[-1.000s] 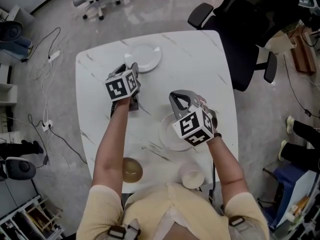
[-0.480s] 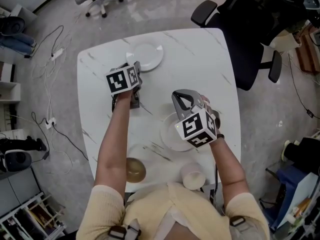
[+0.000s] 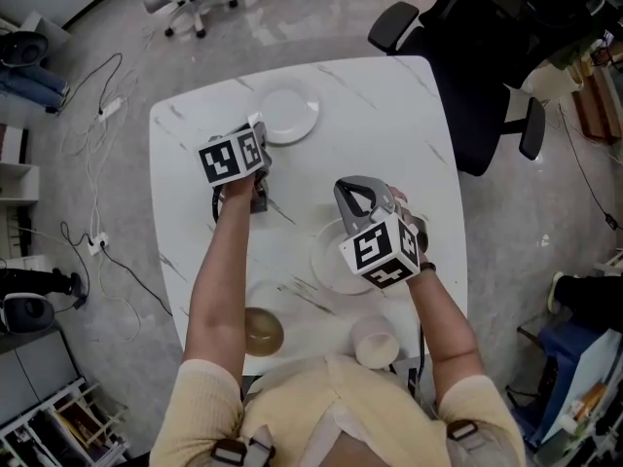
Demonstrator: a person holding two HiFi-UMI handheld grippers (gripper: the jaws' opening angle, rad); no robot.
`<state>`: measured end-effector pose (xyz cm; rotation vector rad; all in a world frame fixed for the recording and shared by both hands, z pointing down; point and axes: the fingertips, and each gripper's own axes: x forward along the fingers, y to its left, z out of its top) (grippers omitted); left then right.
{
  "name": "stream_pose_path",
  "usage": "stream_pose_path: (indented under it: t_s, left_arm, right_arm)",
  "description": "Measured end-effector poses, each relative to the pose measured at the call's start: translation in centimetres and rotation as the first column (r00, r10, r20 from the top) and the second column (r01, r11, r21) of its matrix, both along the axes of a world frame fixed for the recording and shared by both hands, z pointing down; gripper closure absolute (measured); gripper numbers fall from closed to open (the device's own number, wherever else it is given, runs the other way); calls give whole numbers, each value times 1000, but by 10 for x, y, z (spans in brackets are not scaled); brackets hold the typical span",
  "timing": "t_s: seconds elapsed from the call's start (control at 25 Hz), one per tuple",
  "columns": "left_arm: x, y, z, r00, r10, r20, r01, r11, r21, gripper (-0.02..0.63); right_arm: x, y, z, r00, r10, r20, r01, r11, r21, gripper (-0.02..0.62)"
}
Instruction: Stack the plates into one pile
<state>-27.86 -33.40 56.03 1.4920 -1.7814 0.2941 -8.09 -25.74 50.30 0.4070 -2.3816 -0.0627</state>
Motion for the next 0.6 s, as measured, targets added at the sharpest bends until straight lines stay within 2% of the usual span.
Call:
stream_pose_path:
  t_s: [0.32,0.6]
  left_arm:
    - [2,2,-16,995,-34,-99,45,994,103,560]
    - [14,5,-37,981,-7,-195,46,979,199,581]
  right_arm:
    - [6,1,-5,1000,18,-7,-18,1000,4,592]
    - [8,7,-11,1000,31,1,-31,1000,-7,592]
